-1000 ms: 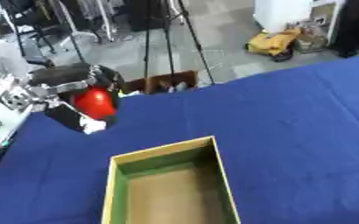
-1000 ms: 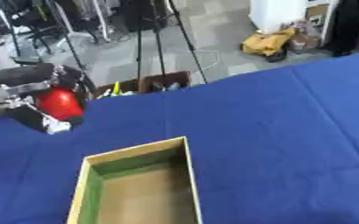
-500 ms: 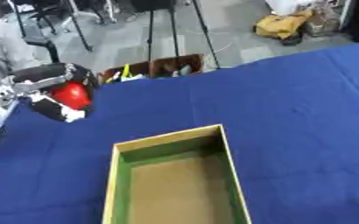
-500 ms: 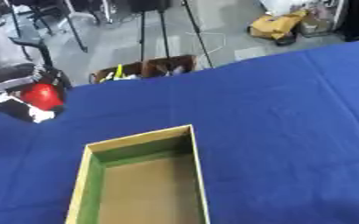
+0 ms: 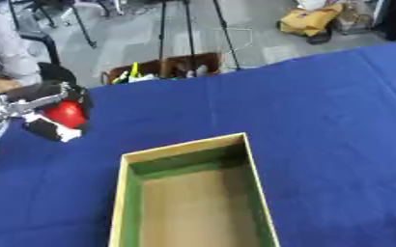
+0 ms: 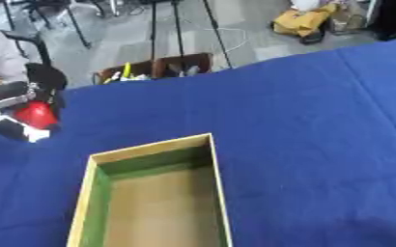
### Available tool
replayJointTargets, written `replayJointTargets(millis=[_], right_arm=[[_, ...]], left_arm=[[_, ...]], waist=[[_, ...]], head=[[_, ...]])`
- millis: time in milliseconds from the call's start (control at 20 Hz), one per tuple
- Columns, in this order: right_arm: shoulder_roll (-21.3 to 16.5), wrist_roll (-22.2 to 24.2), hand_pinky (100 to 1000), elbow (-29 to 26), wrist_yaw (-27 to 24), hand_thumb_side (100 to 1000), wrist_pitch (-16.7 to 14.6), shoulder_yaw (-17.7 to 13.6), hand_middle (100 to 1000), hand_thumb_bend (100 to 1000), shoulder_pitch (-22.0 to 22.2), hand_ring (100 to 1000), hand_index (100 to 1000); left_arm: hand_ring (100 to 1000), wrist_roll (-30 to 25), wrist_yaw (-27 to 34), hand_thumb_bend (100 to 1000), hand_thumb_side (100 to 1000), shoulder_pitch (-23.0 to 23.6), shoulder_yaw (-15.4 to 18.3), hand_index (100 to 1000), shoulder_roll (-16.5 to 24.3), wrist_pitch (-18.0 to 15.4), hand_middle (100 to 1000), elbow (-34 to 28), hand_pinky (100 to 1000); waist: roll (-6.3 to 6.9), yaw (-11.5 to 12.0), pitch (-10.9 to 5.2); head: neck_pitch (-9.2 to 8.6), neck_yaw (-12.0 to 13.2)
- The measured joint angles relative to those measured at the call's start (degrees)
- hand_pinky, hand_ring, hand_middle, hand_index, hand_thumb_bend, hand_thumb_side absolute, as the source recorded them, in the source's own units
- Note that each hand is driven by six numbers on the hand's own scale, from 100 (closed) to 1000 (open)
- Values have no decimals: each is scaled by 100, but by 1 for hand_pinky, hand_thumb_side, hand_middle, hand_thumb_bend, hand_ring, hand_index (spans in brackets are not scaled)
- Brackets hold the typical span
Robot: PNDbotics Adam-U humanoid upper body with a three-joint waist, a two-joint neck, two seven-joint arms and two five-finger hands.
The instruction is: Pick up objects on the table and place them in the box.
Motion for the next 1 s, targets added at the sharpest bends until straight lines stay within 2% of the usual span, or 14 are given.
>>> replayJointTargets(millis=[100,150,200,650,800,1000], right_arm=[[1,1,274,0,17,719,-1,9,354,290,-2,403,588],[2,1,274,0,22,728,-1,17,354,287,-8,403,588],[6,1,274,0,25,720,-1,20,354,290,-20,403,588],[39,2,275,0,27,718,0,20,355,288,-39,404,588],[39,2,276,0,26,716,3,20,356,281,-29,405,589],[26,-1,278,0,-14,710,11,19,357,271,14,406,589]], left_arm=[[583,161,-204,100,252,-2,0,410,-44,-57,691,178,318],[581,248,-305,100,215,-2,0,411,-56,-84,690,255,315],[581,335,-388,100,253,-2,0,411,-79,-107,690,331,315],[581,872,-851,100,248,-2,5,412,-192,-193,690,746,321],[587,887,-888,100,244,-2,3,414,-191,-197,695,393,325],[593,763,-785,100,235,6,-48,419,-182,-246,702,-464,330]], waist=[[0,-8,5],[0,-10,7],[0,-11,8],[1,-38,14],[0,11,-13],[-16,58,-145]], head=[[-20,2],[-31,3],[-40,3],[-47,10],[-89,-73],[-97,-152]])
